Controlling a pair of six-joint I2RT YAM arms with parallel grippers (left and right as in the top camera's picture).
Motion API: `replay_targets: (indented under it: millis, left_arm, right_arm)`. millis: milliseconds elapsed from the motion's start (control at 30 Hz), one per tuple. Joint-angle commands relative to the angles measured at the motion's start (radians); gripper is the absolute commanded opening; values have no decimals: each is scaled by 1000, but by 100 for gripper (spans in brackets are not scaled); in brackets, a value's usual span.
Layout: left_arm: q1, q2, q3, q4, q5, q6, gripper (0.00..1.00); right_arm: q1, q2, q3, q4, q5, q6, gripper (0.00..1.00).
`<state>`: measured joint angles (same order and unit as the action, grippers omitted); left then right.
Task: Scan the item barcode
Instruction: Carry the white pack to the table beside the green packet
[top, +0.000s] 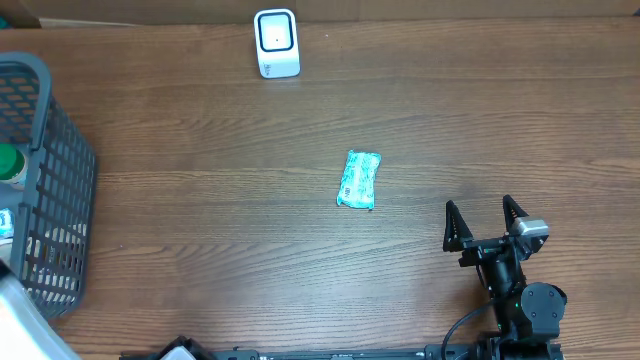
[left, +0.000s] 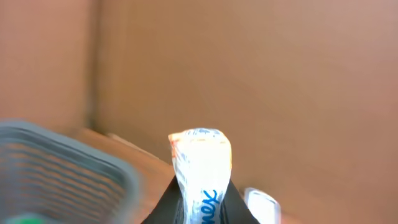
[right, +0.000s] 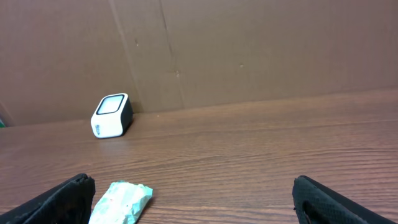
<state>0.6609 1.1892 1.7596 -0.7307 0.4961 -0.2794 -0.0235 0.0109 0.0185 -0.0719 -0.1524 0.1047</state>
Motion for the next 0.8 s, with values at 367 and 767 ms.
replay_targets:
  millis: [367, 767]
  left_arm:
    - [-795, 69, -254, -271, -354, -13, 4]
    - [-1146, 517, -385, -172, -792, -62, 4]
  right_arm:
    - [6, -8, -11, 5, 5, 0, 100]
    - [6, -8, -11, 5, 5, 0, 100]
